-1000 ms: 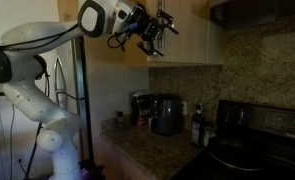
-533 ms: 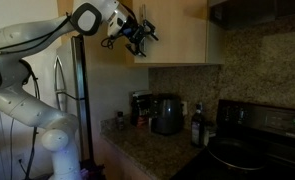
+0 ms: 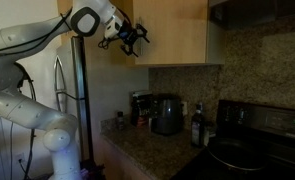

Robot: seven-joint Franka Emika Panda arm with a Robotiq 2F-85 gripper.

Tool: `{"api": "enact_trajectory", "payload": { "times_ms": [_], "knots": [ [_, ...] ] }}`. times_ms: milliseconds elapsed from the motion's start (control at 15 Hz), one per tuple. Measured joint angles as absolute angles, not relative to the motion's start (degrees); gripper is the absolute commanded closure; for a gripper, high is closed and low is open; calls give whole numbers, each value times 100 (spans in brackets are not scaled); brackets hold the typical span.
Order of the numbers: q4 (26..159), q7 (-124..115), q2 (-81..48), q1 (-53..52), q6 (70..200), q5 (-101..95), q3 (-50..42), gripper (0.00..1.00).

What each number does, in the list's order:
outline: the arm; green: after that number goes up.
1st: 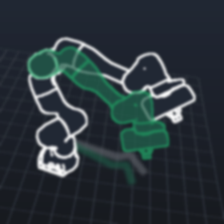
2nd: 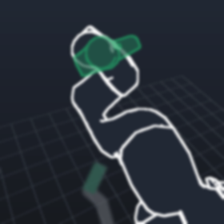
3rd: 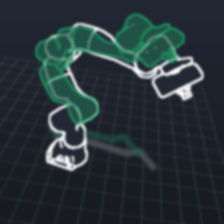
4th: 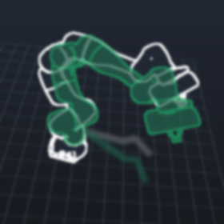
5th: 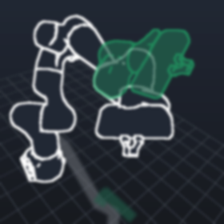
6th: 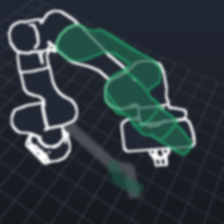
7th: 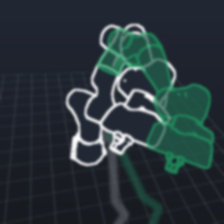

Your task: Close the top cupboard door

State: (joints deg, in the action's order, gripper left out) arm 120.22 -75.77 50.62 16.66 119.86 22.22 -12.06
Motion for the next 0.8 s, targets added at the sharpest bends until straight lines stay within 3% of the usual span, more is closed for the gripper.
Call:
{"api": "enact_trajectory", "payload": {
  "times_ms": [800],
  "knots": [
    [11217, -8121, 3363, 1229, 13189, 2054, 226, 0]
  ]
}}
